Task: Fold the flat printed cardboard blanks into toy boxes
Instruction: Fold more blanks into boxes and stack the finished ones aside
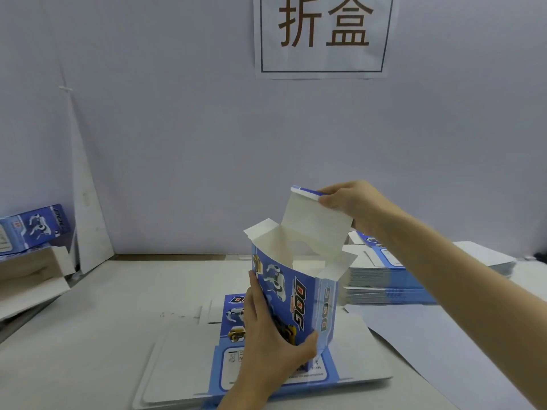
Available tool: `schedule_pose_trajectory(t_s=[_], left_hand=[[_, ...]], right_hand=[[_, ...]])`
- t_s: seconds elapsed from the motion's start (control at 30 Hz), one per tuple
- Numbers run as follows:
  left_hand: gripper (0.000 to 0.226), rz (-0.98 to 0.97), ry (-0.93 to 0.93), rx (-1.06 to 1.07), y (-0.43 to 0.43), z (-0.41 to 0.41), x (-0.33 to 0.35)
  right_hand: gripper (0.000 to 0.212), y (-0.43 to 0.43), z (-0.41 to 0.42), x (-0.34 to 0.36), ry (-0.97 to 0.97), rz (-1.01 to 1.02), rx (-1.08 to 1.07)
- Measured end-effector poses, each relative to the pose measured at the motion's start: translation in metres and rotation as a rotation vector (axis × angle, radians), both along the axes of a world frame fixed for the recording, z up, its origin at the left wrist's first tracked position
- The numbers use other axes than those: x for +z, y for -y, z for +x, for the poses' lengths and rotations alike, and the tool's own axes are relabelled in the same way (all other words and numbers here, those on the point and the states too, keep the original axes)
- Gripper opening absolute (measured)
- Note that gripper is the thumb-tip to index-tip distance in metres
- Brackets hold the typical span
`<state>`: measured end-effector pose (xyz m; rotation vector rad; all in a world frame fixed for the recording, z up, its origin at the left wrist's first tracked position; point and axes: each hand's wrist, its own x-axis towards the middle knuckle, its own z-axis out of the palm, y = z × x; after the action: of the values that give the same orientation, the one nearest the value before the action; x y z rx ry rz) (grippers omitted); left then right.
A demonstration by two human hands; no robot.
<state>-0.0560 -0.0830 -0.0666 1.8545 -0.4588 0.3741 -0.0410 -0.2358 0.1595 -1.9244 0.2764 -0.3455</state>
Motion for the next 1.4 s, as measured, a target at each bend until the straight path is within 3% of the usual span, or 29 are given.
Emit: schedule_pose_trajectory(t_s=[0.13,0.23,0.27,0.3,0.4,0.47,0.57,0.63,0.7,0.77,0.87,0.93,1.0,1.07,1.13,1.23,1.27,1.4], left_hand=[[0.131,-0.017,-0.017,-0.005,0.0,0.001,0.001],[0.127,-0.004,-0.008,0.039,0.0,0.0,0.004],[0.126,0.003,-0.013,0.045,0.0,-0.001,0.005],[0.127,-0.002,-0.019,0.034,0.001,-0.002,0.007],[0.128,-0.03,-0.038,-0.004,0.0,-0.004,0.008],[0.127,-0.026,-0.039,-0.022,-0.001,-0.006,0.006],[0.127,-0.044,-0.035,-0.047,-0.003,-0.004,0.005],[0.126,-0.049,-0.034,-0.052,-0.003,-0.004,0.006],[0.124,-0.035,-0.035,-0.043,-0.002,-0.004,0.009],[0.123,-0.035,-0.042,-0.048,-0.002,-0.006,0.011],[0.126,-0.087,-0.08,-0.025,-0.003,-0.009,0.014],[0.131,-0.112,-0.114,0.04,-0.004,-0.009,0.017],[0.135,-0.152,-0.148,0.112,-0.003,-0.009,0.021],[0.131,-0.19,-0.149,0.153,0.0,-0.007,0.021],[0.111,-0.212,-0.133,0.147,0.0,-0.004,0.019],[0.062,-0.255,-0.123,0.058,-0.009,0.006,0.016],[0.057,-0.258,-0.129,0.029,-0.014,0.01,0.015],[0.081,-0.226,-0.248,-0.053,-0.021,0.017,0.012]], right_hand=[[0.02,-0.029,-0.019,-0.019,0.334,-0.51,0.078],[0.021,-0.057,-0.037,-0.053,0.252,-1.057,0.234],[0.021,-0.059,-0.04,-0.058,0.257,-1.111,0.221],[0.022,-0.058,-0.041,-0.055,0.297,-1.07,0.196],[0.019,-0.032,-0.026,-0.027,0.447,-0.639,0.017],[0.019,-0.003,-0.01,-0.017,0.372,-0.278,-0.093],[0.018,0.022,0.004,-0.039,0.009,0.237,-0.104],[0.01,0.023,0.005,-0.069,-0.334,0.439,-0.057],[0.011,0.022,0.004,-0.096,-0.471,0.584,0.001],[0.018,0.022,0.005,-0.107,-0.381,0.71,0.027],[0.033,0.018,0.0,-0.109,-0.035,0.935,-0.055],[0.032,0.014,-0.014,-0.118,0.199,0.815,-0.103],[0.031,0.006,-0.035,-0.142,0.34,0.566,0.03],[0.053,-0.006,-0.052,-0.167,0.315,0.326,0.242],[0.075,-0.017,-0.056,-0.187,0.275,0.184,0.343],[0.07,-0.019,-0.046,-0.198,0.266,0.282,0.241],[0.067,-0.017,-0.043,-0.199,0.263,0.323,0.217],[0.079,-0.009,-0.035,-0.209,0.213,0.379,0.254]])
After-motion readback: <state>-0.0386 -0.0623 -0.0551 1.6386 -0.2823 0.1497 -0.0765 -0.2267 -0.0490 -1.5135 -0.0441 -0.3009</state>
